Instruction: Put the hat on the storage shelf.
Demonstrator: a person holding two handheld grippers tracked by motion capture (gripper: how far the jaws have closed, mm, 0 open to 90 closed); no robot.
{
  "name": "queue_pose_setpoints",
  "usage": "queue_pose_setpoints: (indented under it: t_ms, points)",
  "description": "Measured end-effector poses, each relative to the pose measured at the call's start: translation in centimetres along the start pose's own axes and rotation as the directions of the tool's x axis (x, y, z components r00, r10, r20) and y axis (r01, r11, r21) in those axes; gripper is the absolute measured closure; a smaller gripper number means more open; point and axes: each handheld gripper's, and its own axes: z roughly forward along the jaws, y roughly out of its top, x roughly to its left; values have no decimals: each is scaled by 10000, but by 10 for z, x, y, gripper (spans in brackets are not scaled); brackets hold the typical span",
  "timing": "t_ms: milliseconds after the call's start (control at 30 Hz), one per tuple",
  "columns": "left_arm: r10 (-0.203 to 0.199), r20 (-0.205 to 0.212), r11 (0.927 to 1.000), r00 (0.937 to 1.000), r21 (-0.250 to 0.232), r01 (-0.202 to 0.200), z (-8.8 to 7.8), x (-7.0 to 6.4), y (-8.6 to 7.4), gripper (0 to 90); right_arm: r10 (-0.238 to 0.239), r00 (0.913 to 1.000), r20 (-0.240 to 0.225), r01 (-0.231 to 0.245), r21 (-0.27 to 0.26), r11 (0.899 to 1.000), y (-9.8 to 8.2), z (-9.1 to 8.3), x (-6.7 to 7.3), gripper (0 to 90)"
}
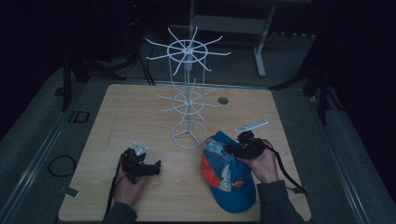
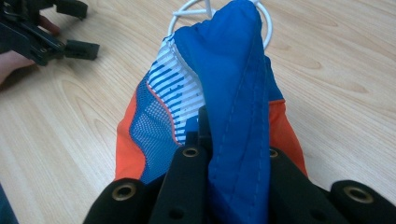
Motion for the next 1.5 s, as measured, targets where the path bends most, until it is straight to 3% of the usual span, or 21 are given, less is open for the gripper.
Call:
queue_pose_setpoints:
  t_ms: [833, 1500]
  points:
    - [19, 3, 10000, 10000, 20, -19, 0, 0, 0, 14, -73, 9995, -305, 43, -949, 9955, 4, -25, 3, 873]
    - [10, 4, 10000, 10000, 23, -10, 0, 0, 0, 14, -525, 9984, -209, 488, -1513, 9873, 13, -45, 9, 871]
